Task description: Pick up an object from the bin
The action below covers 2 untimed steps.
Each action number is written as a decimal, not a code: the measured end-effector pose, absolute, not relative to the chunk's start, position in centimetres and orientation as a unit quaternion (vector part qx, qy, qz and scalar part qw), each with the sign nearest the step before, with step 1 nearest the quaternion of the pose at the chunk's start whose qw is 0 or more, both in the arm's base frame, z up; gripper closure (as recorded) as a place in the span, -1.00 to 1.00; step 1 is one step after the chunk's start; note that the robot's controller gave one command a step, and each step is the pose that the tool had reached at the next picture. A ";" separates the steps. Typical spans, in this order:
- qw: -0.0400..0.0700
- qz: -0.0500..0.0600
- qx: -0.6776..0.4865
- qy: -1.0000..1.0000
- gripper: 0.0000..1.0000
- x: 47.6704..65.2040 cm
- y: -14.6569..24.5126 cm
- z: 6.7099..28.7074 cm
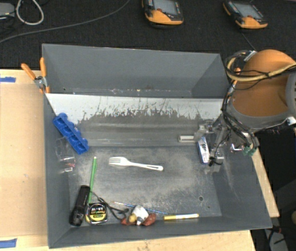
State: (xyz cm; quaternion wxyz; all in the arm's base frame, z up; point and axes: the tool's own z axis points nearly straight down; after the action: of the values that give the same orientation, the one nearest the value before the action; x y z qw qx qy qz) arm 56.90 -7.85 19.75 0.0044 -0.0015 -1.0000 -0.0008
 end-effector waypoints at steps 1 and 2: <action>0.001 0.000 0.000 -1.000 -1.00 57.1 -7.8 20.2; 0.000 0.000 0.050 -0.999 -1.00 58.5 -2.6 12.0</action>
Offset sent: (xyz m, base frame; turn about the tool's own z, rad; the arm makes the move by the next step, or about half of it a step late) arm 0.0223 0.0841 -0.1275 -0.1618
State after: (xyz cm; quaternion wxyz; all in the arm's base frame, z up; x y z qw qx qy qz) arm 58.46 -2.58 12.01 -0.0001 0.0503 -0.9987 -0.0004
